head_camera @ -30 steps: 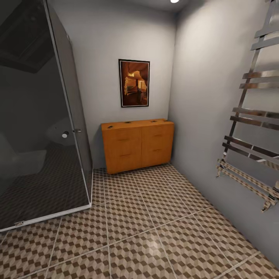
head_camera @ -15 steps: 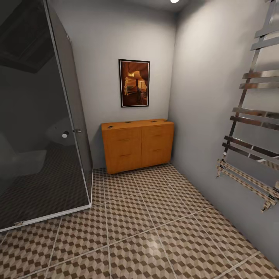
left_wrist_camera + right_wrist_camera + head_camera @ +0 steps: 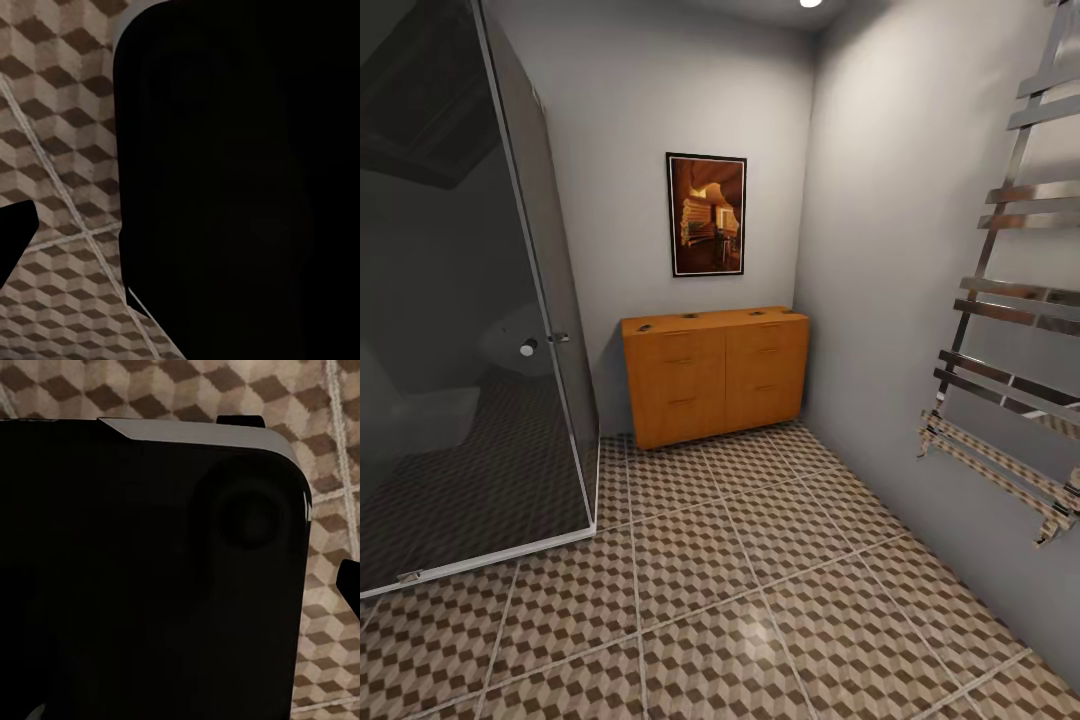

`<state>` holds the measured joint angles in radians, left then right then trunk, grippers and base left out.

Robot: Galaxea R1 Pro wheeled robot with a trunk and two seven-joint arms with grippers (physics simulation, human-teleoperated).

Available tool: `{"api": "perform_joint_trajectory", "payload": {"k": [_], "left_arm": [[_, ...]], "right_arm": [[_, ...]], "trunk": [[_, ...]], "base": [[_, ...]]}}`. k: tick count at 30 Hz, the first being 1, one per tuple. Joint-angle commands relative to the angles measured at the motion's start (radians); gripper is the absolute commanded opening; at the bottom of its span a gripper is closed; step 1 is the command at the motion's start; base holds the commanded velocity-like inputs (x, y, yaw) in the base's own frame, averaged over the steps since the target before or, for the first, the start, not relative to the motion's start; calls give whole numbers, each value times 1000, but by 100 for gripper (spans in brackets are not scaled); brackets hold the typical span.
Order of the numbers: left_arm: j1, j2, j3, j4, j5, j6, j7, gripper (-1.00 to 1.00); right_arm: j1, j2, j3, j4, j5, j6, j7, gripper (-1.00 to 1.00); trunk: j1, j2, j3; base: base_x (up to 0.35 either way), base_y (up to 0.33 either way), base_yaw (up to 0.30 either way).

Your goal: Take the four mousetraps from the cabinet in the bathroom and place them on the bathroom floor. Make sure all four end up on the same floor surface, and ensure that at least two of them are either under or directly next to the same bathroom sink.

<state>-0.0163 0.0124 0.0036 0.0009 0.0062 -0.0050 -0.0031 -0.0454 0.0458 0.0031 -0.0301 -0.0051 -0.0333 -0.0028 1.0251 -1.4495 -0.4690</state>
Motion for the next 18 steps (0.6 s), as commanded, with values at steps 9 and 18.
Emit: {"api": "perform_joint_trajectory", "payload": {"k": [9, 18], "left_arm": [[0, -1, 0, 2, 2, 0, -1, 100], [-1, -4, 5, -30, 2, -1, 4, 100]], "right_arm": [[-1, 0, 0, 1, -1, -6, 0, 100], [-1, -4, 1, -12, 0, -11, 1, 100]], "trunk": [[0, -1, -1], [0, -1, -1]], "base": [[0, 0, 0], [0, 0, 0]]}}
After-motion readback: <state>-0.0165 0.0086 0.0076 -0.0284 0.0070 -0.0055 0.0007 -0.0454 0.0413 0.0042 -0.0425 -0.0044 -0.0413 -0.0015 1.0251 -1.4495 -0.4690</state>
